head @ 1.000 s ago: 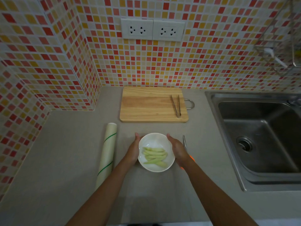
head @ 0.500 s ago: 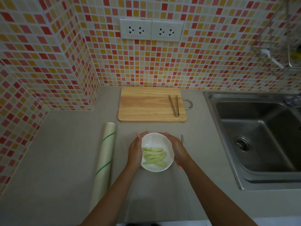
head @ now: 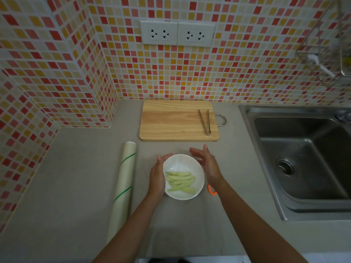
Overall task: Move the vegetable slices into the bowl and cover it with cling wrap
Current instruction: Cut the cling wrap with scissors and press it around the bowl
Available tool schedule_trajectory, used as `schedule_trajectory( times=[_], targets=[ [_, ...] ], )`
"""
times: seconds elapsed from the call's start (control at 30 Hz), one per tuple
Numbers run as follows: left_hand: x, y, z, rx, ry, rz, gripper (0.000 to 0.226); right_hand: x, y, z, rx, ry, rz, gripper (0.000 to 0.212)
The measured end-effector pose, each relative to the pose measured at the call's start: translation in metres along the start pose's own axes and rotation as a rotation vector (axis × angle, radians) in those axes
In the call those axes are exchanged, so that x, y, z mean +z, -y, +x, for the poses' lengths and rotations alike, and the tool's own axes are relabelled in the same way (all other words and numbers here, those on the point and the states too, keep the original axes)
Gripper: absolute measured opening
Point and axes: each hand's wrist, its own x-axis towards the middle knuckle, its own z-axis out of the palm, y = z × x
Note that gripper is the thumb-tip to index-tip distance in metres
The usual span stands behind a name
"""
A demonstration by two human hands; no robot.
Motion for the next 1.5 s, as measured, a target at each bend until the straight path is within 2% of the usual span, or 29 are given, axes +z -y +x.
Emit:
schedule_trajectory(
  times=[0.07, 0.17, 0.27, 0.33, 0.47, 0.57, 0.7, 0.8, 0.93, 1.07, 1.2, 1.3, 1.37, 1.43, 1.5],
  targets=[
    [0.0, 0.0, -0.003, -0.007, -0.013, -0.005, 0.049, 0.0, 0.004, 0.003, 0.022, 0.108, 0.03, 0.069],
    [0.001, 0.002, -0.005, 0.019, -0.014, -0.01, 0.052, 0.006, 0.012, 0.009, 0.105, 0.283, -0.095, 0.071],
    [0.002, 0.001, -0.007, 0.061, -0.026, -0.005, 0.053, 0.009, 0.012, 0.011, 0.147, 0.321, -0.169, 0.072],
    [0.002, 0.001, -0.008, 0.07, -0.027, -0.008, 0.053, 0.009, 0.011, 0.009, 0.136, 0.247, -0.128, 0.07],
    [0.001, 0.004, -0.011, 0.097, -0.12, -0.088, 0.05, 0.004, 0.001, 0.0, 0.003, -0.119, 0.261, 0.061],
    [0.006, 0.008, -0.017, 0.122, -0.238, -0.114, 0.046, 0.002, -0.021, -0.016, -0.017, -0.168, 0.415, 0.062],
    [0.012, 0.011, -0.021, 0.106, -0.292, -0.149, 0.045, 0.025, -0.04, -0.029, -0.003, -0.165, 0.499, 0.06],
    [0.011, 0.01, -0.021, 0.084, -0.285, -0.163, 0.046, 0.031, -0.04, -0.027, -0.04, -0.102, 0.514, 0.062],
    [0.012, 0.01, -0.021, 0.102, -0.258, -0.173, 0.048, 0.028, -0.04, -0.028, 0.022, -0.035, 0.508, 0.068],
    [0.003, 0.011, -0.013, 0.109, -0.191, -0.132, 0.049, 0.019, -0.039, -0.023, 0.055, -0.06, 0.244, 0.069],
    [-0.004, 0.001, 0.012, 0.085, -0.035, 0.066, 0.057, 0.007, -0.028, -0.023, -0.021, -0.028, 0.129, 0.074],
    [-0.003, -0.011, 0.03, 0.157, 0.102, 0.255, 0.072, 0.0, -0.021, -0.019, -0.036, -0.093, 0.082, 0.081],
    [-0.005, -0.02, 0.037, 0.162, 0.099, 0.296, 0.074, -0.004, -0.018, -0.012, -0.027, -0.154, 0.079, 0.077],
    [-0.007, -0.027, 0.038, 0.108, 0.0, 0.134, 0.065, -0.005, -0.014, -0.009, -0.038, -0.172, 0.084, 0.072],
    [-0.01, -0.024, 0.031, 0.046, -0.109, -0.161, 0.067, -0.003, -0.009, -0.008, -0.048, -0.162, 0.106, 0.071]
  ],
)
